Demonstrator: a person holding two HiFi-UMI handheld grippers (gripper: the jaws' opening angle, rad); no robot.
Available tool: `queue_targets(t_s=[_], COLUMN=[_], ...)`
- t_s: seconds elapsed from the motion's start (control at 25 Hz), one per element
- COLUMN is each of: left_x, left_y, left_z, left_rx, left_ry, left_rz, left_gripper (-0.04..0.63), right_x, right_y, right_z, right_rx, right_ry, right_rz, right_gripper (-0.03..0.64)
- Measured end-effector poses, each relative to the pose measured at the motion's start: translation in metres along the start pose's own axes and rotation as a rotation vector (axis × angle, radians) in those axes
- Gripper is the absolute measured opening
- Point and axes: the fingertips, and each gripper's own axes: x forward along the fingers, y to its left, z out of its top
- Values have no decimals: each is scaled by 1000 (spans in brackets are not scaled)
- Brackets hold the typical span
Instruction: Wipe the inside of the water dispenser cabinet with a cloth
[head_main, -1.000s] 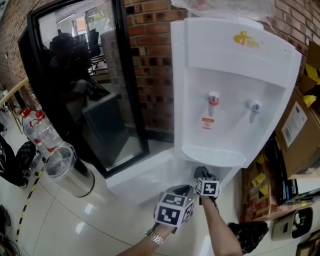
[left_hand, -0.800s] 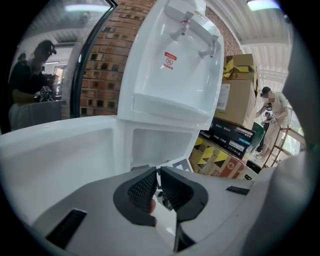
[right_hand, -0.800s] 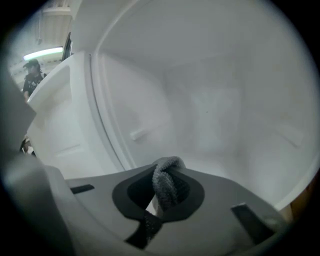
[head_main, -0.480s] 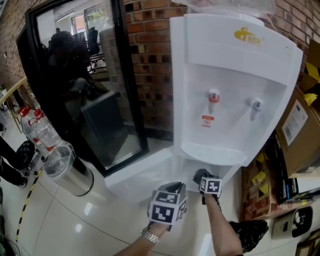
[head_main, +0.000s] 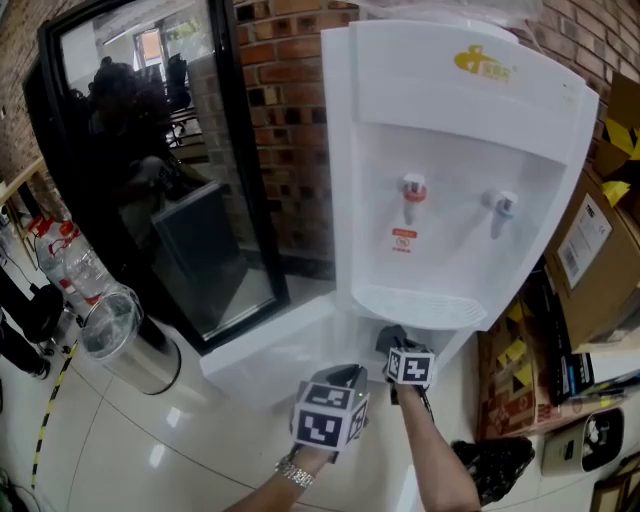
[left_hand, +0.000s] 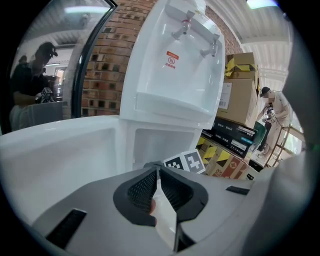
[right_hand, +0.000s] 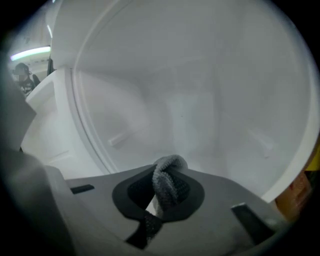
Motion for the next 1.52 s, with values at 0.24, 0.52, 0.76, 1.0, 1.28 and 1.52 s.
queue_targets(t_s=[0.24, 0.52, 0.76, 1.0, 1.28, 1.52], left_x=[-3, -3, 4, -2, -7, 0], left_y=[1, -2, -12, -1, -1, -7], left_z=[-1, 2, 0, 0, 3, 0], left_rx=[3, -1, 14, 7, 0, 14], left_ry=[4, -6, 1, 1, -8, 2], left_rz=[0, -10, -32, -15, -18, -34], left_gripper=[21, 21, 21, 21, 21, 21], right_x=[25, 2, -8, 10, 28, 3], right_y=[22, -69, -32, 45, -3, -53], right_z=[-30, -42, -4, 6, -15, -7], right_rx=[-48, 74, -1, -102, -40, 48], right_ry=[85, 105, 3, -44, 5, -42], right_rz=[30, -169, -105, 66, -36, -193], right_gripper=[8, 8, 8, 8, 8, 8])
